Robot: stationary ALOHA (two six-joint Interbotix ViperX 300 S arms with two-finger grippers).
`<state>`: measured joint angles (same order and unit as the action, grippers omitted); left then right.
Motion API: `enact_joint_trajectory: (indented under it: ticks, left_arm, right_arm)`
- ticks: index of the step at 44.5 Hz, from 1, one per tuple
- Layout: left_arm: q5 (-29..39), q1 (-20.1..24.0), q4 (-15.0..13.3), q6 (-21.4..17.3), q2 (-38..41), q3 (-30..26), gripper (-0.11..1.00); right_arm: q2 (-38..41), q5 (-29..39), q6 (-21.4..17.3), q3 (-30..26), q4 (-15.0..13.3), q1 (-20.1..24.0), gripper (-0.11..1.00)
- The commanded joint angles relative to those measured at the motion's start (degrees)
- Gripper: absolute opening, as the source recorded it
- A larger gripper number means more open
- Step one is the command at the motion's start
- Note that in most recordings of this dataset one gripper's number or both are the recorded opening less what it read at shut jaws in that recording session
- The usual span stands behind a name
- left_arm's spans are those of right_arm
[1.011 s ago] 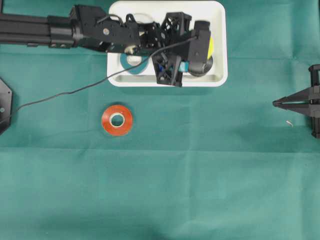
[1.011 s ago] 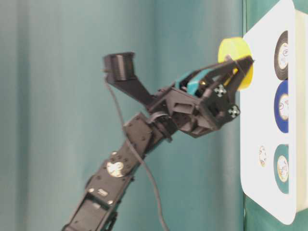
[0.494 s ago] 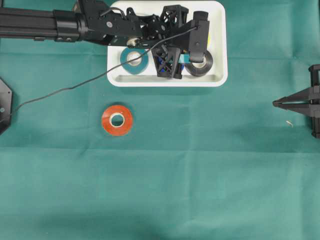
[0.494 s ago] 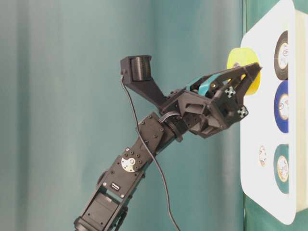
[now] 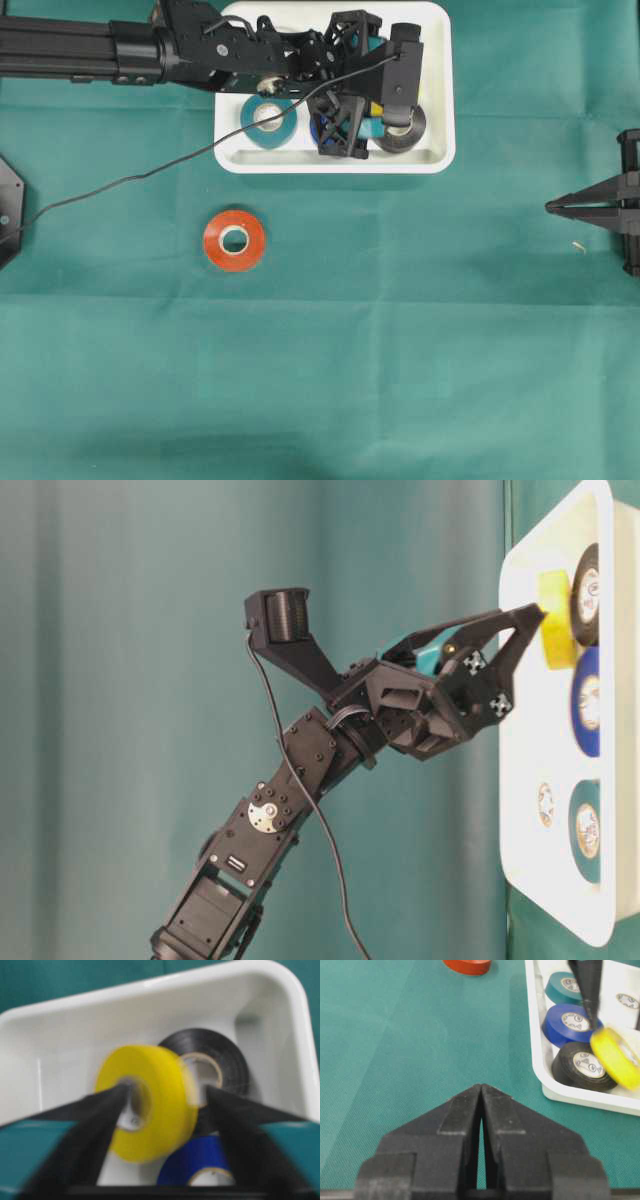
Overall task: Put the tape into the white case with the left arm.
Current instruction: 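Open the left gripper to release the yellow roll in the tray, then retract the left gripper back to the left edge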
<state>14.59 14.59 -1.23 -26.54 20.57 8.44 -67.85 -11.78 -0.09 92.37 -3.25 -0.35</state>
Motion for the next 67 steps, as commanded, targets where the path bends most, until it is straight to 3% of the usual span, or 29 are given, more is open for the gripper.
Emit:
enact_joint_trajectory:
  ticks: [1, 5, 22, 36, 51, 67]
  left_arm:
    - [0.4, -0.1, 0.0, 0.1, -1.1, -1.6, 0.85]
    - [0.4, -0.1, 0.0, 0.1, -1.3, -1.5, 0.98]
    - [0.4, -1.2, -0.1, 0.3, -3.4, -0.4, 0.98]
    - [0.2, -5.1, -0.3, 0.7, -8.8, 4.0, 0.97]
    - [0.1, -9.6, -0.3, 7.7, -14.9, 9.8, 0.97]
    - [-2.7, -11.2, -0.3, 12.9, -25.0, 21.0, 0.97]
  right_arm:
    - [0.3, -0.6, -0.1, -0.4, -1.4, -0.1, -0.09]
    - [0.3, -0.6, -0.1, -0.4, -1.5, -0.1, -0.09]
    - [0.3, -0.6, -0.1, -0.4, -1.5, -0.1, -0.09]
    - [0.3, -0.6, -0.1, -0.4, -1.5, -0.1, -0.09]
    - [0.3, -0.6, -0.1, -0.4, -1.5, -0.1, -0.09]
    - [0.4, -0.6, -0.1, -0.4, -1.5, 0.0, -0.09]
